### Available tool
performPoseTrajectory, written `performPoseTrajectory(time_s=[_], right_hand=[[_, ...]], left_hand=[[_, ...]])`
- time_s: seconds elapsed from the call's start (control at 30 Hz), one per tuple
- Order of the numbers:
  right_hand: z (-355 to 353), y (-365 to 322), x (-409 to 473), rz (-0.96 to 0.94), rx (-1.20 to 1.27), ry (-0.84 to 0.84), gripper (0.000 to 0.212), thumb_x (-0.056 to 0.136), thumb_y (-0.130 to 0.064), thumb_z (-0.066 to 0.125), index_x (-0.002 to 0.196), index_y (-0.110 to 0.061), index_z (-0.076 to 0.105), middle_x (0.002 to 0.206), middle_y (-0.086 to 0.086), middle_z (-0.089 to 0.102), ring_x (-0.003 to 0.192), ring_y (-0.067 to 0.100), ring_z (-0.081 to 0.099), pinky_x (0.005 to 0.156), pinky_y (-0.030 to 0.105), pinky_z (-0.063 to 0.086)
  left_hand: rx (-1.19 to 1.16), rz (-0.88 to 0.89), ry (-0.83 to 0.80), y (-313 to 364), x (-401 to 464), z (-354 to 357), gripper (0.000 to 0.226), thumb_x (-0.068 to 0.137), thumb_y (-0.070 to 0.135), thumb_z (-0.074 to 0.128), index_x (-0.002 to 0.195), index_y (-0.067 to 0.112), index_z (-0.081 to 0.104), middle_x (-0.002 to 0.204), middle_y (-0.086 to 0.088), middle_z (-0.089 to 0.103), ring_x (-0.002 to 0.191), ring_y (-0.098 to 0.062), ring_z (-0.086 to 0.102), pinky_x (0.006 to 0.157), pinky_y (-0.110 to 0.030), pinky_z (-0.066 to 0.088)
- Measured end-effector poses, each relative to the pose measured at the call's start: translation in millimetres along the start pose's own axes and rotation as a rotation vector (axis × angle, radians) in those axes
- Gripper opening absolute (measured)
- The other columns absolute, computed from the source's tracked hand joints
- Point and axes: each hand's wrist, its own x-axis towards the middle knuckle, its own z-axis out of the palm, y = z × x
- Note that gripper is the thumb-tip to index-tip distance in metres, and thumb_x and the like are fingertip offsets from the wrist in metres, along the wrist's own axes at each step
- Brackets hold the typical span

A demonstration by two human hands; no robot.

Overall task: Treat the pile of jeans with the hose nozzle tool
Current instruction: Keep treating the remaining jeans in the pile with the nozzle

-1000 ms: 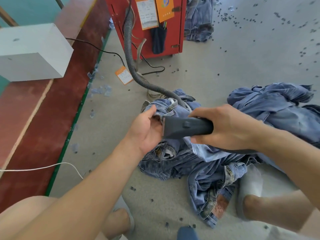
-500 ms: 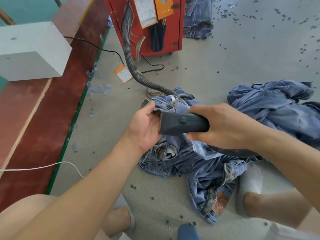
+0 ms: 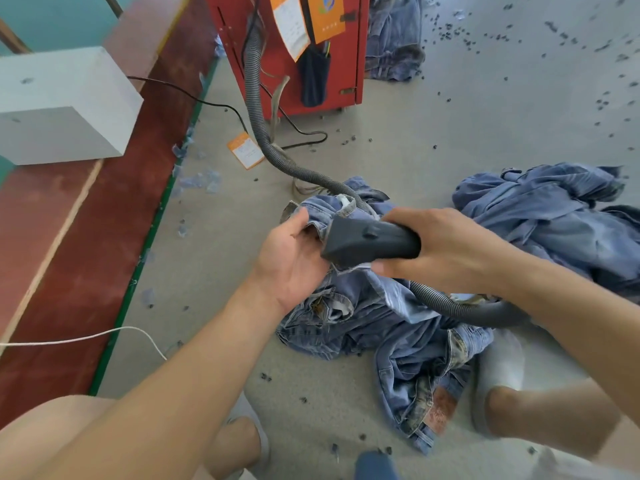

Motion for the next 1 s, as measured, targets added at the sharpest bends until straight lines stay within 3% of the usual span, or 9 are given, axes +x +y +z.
performPoseTrajectory(time_s=[0.17,0.23,0.33,0.43,0.57,0.7,0.8,0.93,1.0], right_hand=[[-16.7,7.9,7.9,0.099,0.094,0.238,0.022,0.087,-0.049,0.073,0.092,-0.035,0.057,0.062,-0.011,0.062,0.061,-0.004,0.061,0.052,0.02,0.041],[-27.1,14.4,6.6,0.126,0.078,0.174,0.021,0.087,-0.049,0.072,0.09,-0.034,0.058,0.069,-0.02,0.066,0.058,0.001,0.062,0.053,0.028,0.042],[-21.8,11.9,2.6,0.074,0.003,-0.02,0.021,0.086,-0.049,0.074,0.089,-0.037,0.057,0.078,-0.022,0.066,0.066,0.0,0.062,0.053,0.018,0.04],[-1.6,1.7,3.6,-0.01,-0.015,-0.062,0.025,0.086,-0.052,0.074,0.097,-0.034,0.06,0.078,-0.01,0.065,0.073,0.001,0.061,0.059,0.019,0.043],[-10.5,-2.7,10.5,0.0,0.169,0.145,0.019,0.088,-0.043,0.076,0.096,-0.035,0.061,0.068,-0.014,0.066,0.058,0.0,0.063,0.051,0.014,0.045],[-37.9,24.5,14.1,0.125,0.085,0.262,0.024,0.089,-0.044,0.074,0.1,-0.026,0.062,0.065,-0.007,0.064,0.055,0.01,0.062,0.056,0.034,0.053],[-38.9,44.3,12.1,0.147,-0.105,0.245,0.03,0.09,-0.046,0.074,0.106,-0.023,0.061,0.076,-0.006,0.064,0.065,0.013,0.06,0.059,0.033,0.045],[-29.2,51.0,8.9,0.034,-0.282,0.137,0.032,0.088,-0.049,0.072,0.112,-0.034,0.057,0.085,-0.004,0.068,0.071,0.019,0.055,0.062,0.034,0.037],[-23.2,48.2,7.5,-0.017,-0.298,0.052,0.031,0.088,-0.049,0.071,0.113,-0.039,0.055,0.084,-0.01,0.066,0.074,0.016,0.057,0.064,0.036,0.042]], left_hand=[[-0.019,0.047,-0.002,6.9,-0.1,-4.6,0.049,0.113,0.027,0.028,0.145,-0.004,0.049,0.146,-0.025,0.056,0.139,-0.036,0.052,0.119,-0.047,0.039],[-0.035,0.045,-0.011,6.8,1.5,-7.7,0.05,0.113,0.027,0.029,0.149,-0.005,0.046,0.148,-0.026,0.054,0.141,-0.037,0.049,0.121,-0.049,0.035],[-0.007,0.025,-0.027,6.6,1.9,-10.2,0.052,0.113,0.03,0.028,0.149,-0.002,0.047,0.147,-0.025,0.054,0.142,-0.037,0.048,0.122,-0.05,0.034],[0.069,-0.021,-0.072,2.7,2.0,-13.5,0.053,0.114,0.035,0.024,0.141,0.002,0.055,0.14,-0.023,0.062,0.13,-0.033,0.06,0.113,-0.046,0.044],[0.127,-0.026,-0.039,1.3,2.7,-13.9,0.054,0.111,0.042,0.033,0.145,0.006,0.054,0.141,-0.019,0.062,0.131,-0.032,0.06,0.113,-0.05,0.045],[0.35,0.043,0.112,9.9,2.6,-22.8,0.022,0.089,0.011,0.072,0.111,0.007,0.072,0.108,-0.015,0.078,0.094,-0.029,0.076,0.07,-0.038,0.063],[0.529,0.063,0.264,11.8,3.9,-35.0,0.033,0.091,-0.018,0.059,0.115,0.002,0.069,0.105,-0.016,0.076,0.089,-0.03,0.075,0.063,-0.036,0.063],[0.654,0.083,0.276,21.8,4.4,-39.1,0.03,0.098,-0.013,0.054,0.12,0.0,0.068,0.111,-0.015,0.077,0.104,-0.029,0.073,0.071,-0.032,0.063],[0.814,0.117,0.275,28.2,2.8,-40.9,0.024,0.103,-0.002,0.054,0.108,0.015,0.07,0.09,0.008,0.08,0.087,-0.005,0.075,0.058,-0.018,0.057]])
